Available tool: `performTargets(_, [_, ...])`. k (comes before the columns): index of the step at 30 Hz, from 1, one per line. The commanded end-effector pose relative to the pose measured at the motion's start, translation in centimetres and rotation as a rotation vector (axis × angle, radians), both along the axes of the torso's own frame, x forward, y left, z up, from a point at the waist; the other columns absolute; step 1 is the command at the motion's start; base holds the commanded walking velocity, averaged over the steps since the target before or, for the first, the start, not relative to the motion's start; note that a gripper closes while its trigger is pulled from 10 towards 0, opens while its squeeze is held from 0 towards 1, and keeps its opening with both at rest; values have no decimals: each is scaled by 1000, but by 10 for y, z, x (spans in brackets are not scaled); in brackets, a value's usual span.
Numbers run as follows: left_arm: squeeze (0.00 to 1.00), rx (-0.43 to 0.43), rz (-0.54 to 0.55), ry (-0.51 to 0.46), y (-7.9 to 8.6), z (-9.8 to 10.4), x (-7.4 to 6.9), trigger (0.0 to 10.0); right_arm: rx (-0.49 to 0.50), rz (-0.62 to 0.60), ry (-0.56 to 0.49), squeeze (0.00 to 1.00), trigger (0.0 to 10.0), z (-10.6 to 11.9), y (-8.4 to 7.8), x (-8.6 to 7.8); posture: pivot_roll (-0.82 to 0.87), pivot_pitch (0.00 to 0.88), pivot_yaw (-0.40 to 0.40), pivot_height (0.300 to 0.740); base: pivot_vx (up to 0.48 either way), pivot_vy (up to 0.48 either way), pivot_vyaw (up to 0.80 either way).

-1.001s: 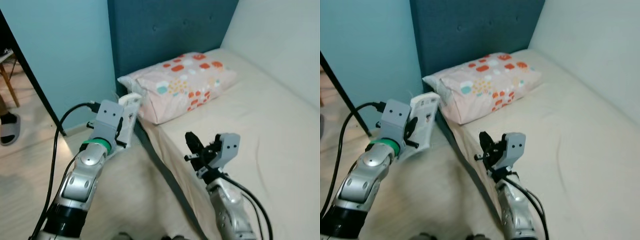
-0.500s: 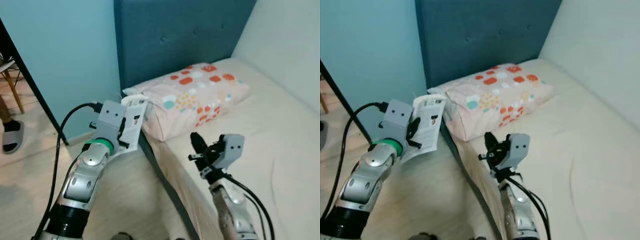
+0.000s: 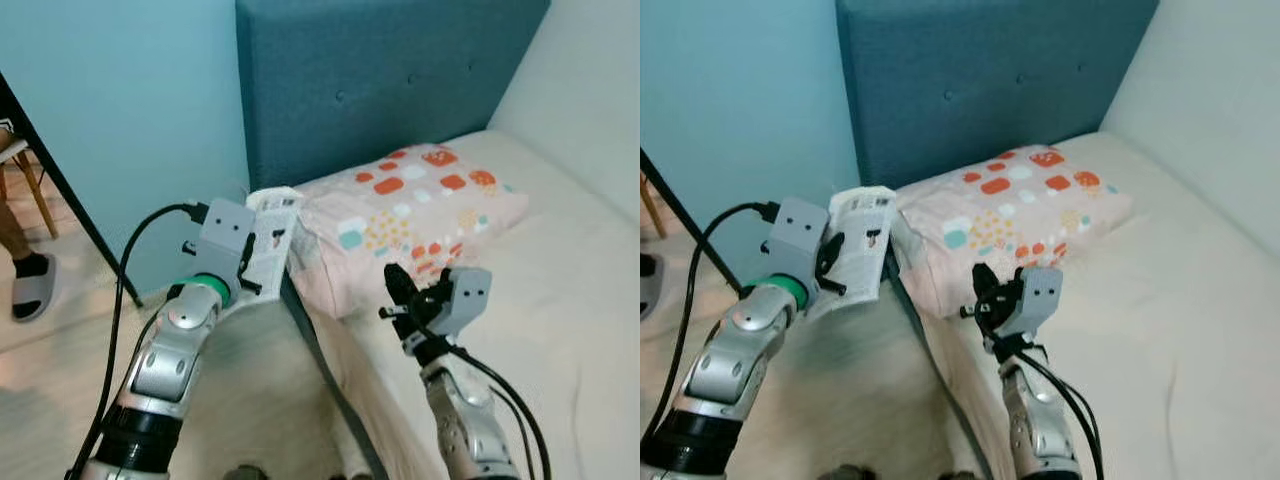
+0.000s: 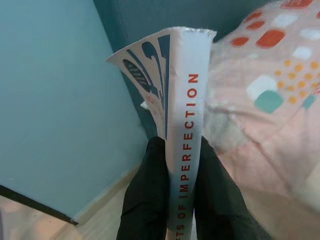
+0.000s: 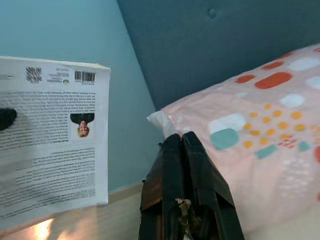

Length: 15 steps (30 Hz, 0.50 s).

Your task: Clean up the room

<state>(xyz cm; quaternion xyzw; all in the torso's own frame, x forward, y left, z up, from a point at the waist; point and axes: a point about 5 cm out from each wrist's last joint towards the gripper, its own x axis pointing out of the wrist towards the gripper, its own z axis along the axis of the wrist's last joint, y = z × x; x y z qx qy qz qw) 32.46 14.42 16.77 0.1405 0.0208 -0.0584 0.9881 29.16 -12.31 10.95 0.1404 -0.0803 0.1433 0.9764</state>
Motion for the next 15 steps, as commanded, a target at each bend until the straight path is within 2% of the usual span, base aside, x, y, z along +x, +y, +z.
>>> performTargets(1, [0, 3, -35, -8, -3, 1, -1, 10000, -3, -21, 29, 0, 10000, -7, -4, -2, 76, 108, 18, 726, 439, 0, 0])
performTargets(2, [0, 3, -35, -8, -3, 1, -1, 10000, -3, -21, 29, 0, 10000, -7, -4, -2, 76, 108, 18, 726, 439, 0, 0])
performTargets(6, [0, 2, -180, -15, -19, -2, -10, 10000, 9, -62, 55, 0, 10000, -13, -11, -2, 76, 108, 18, 726, 0, 0, 0])
performTargets(10, [0, -3, -203, -34, -26, -1, -12, 10000, 7, -71, 62, 0, 10000, -15, -13, -2, 76, 108, 18, 726, 0, 0, 0])
performTargets(15, [0, 1, -193, -38, -26, -1, -11, 10000, 5, -72, 66, 0, 10000, -15, -12, -2, 71, 111, 17, 726, 0, 0, 0])
